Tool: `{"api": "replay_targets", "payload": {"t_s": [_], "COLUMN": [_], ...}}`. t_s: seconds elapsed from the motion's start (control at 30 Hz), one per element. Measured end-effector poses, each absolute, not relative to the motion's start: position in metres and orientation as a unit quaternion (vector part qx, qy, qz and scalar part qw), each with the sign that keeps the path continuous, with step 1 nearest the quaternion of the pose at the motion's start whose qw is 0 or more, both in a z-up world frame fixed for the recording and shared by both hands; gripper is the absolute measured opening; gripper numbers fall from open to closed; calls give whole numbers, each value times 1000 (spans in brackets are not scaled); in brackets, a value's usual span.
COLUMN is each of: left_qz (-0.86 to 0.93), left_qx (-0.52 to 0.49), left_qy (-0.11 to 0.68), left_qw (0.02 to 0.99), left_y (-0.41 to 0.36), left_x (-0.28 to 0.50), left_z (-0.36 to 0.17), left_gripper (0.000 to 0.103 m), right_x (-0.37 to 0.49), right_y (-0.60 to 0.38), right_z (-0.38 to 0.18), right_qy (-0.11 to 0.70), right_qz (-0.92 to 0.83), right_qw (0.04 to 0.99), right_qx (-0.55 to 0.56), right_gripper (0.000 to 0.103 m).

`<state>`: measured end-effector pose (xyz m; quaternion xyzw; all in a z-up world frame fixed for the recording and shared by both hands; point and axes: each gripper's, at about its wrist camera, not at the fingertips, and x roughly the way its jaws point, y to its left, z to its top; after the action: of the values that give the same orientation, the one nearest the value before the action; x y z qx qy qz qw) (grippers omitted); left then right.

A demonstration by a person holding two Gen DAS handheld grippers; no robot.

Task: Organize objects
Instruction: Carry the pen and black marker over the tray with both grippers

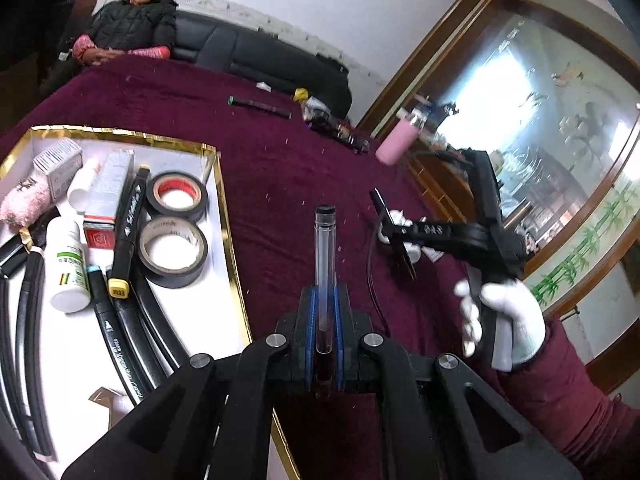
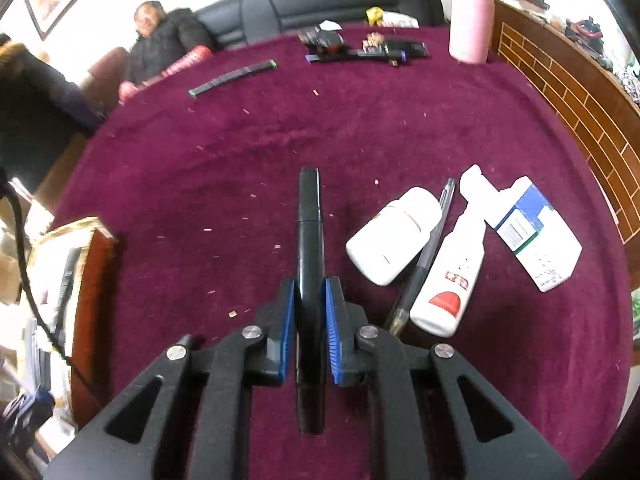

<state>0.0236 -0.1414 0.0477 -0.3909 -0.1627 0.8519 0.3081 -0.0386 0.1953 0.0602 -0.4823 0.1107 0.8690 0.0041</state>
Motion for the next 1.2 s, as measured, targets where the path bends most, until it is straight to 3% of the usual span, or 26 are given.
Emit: {"api": "replay_targets", "payload": {"t_s": [0.6, 0.93, 1.2], "left_qz": [888, 887, 857], "left_qx": [-308, -354, -426], "left_qy": [-184, -178, -179], "left_qw": [287, 239, 229], "left_y": [-225, -282, -300], "left_x": [95, 92, 48], "left_z": [101, 85, 47], "left_gripper": [6, 6, 6], "right_x": [39, 33, 15], "right_y": [99, 11, -28], "right_z": [123, 85, 46], "right_qy": [81, 128, 138], "right_qz": [905, 836, 804], "right_qw": [-144, -271, -275], "right_qx": [-391, -459, -508], "right_gripper": [13, 13, 13]}}
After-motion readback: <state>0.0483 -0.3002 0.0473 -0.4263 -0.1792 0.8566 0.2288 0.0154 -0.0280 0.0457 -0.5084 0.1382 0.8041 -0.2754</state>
